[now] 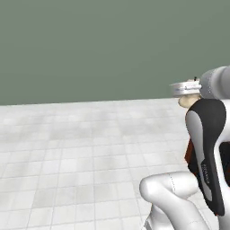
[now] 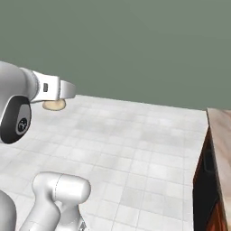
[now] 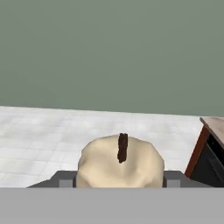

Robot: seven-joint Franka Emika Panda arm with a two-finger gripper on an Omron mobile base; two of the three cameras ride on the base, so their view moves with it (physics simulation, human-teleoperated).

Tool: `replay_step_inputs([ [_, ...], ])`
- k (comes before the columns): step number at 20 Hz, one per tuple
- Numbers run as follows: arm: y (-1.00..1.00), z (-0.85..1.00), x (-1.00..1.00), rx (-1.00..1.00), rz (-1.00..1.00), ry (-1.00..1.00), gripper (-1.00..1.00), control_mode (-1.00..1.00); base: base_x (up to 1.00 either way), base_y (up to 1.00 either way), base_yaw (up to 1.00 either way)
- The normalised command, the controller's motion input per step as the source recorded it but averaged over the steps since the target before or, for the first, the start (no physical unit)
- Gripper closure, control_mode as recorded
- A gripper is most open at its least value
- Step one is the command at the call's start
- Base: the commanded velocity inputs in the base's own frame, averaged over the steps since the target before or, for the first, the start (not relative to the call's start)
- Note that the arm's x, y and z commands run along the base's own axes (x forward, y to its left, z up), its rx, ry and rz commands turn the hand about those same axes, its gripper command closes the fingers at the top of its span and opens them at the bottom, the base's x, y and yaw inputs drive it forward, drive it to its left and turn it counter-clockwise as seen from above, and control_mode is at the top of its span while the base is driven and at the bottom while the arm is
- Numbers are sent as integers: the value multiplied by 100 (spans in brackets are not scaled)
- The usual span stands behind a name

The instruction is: Get the candle and the beer from the cabinet and move them to the dining counter.

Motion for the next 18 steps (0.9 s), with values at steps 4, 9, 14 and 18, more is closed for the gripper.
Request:
replay_step_inputs([
  [4,0,0,0,0,0,0,100,100,100,31,0],
  [9,0,0,0,0,0,0,100,100,100,20,0],
  [14,0,0,0,0,0,0,100,100,100,8,0],
  [18,0,0,0,0,0,0,100,100,100,0,-2],
])
